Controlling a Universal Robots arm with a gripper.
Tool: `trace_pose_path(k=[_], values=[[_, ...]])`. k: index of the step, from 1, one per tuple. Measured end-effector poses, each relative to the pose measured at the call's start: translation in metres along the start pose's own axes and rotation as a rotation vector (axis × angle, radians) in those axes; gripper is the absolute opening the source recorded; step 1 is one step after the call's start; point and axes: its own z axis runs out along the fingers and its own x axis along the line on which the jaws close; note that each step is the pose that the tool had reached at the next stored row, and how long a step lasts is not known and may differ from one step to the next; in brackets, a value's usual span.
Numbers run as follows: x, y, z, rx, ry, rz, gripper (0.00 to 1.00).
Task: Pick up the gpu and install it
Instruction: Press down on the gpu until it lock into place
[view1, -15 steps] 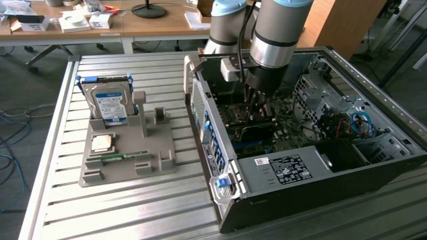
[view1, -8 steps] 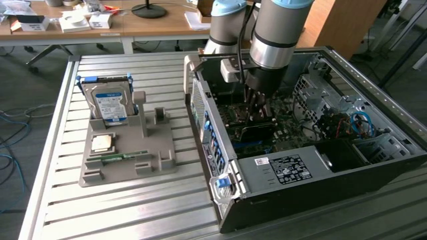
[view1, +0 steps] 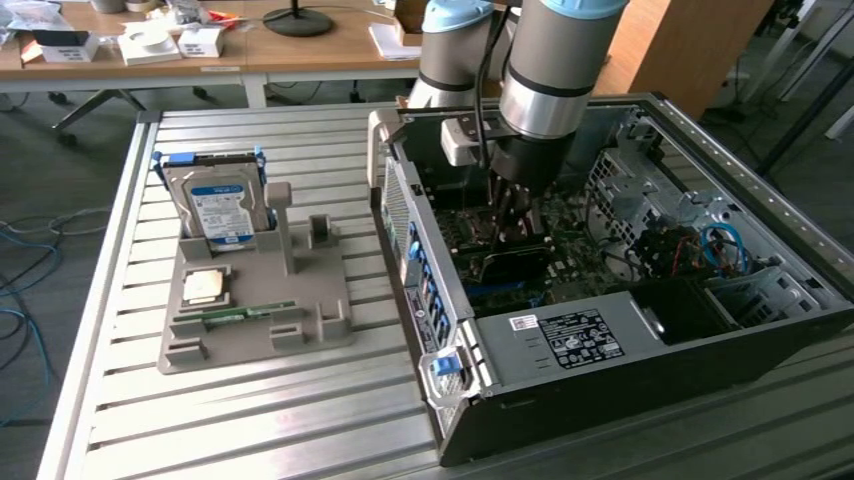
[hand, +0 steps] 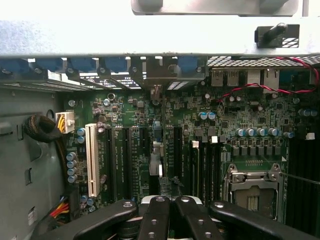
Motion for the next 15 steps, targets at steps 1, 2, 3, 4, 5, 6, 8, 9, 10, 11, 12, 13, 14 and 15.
trace_pose_path(k=[1, 2, 3, 4, 5, 6, 8, 9, 10, 11, 12, 13, 14, 15], values=[[0.0, 0.0, 0.0, 0.0, 0.0001, 0.0, 0.11], [0.0, 0.0, 0.0, -0.0001, 0.0, 0.0, 0.11], [0.0, 0.0, 0.0, 0.0, 0.0, 0.0, 0.11], [0.0, 0.0, 0.0, 0.0, -0.0001, 0.0, 0.11], [0.0, 0.0, 0.0001, 0.0, 0.0, 0.0, 0.11], [0.0, 0.0, 0.0003, 0.0001, -0.0001, 0.0, 0.11], [0.0, 0.0, 0.0012, 0.0002, -0.0004, 0.0, 0.11], [0.0, 0.0, 0.0014, 0.0, 0.0, 0.0, 0.11], [0.0, 0.0, 0.0015, 0.0, -0.0001, 0.0, 0.11], [0.0, 0.0001, 0.0021, 0.0, -0.0001, 0.0, 0.11], [0.0, 0.0001, 0.0023, 0.0, -0.0001, 0.0, 0.11], [0.0, 0.0001, 0.0025, 0.0001, -0.0002, 0.0, 0.11], [0.0, 0.0001, 0.0027, 0.0001, -0.0003, 0.0, 0.11], [0.0, 0.0001, 0.0031, 0.0001, -0.0004, 0.0, 0.11]])
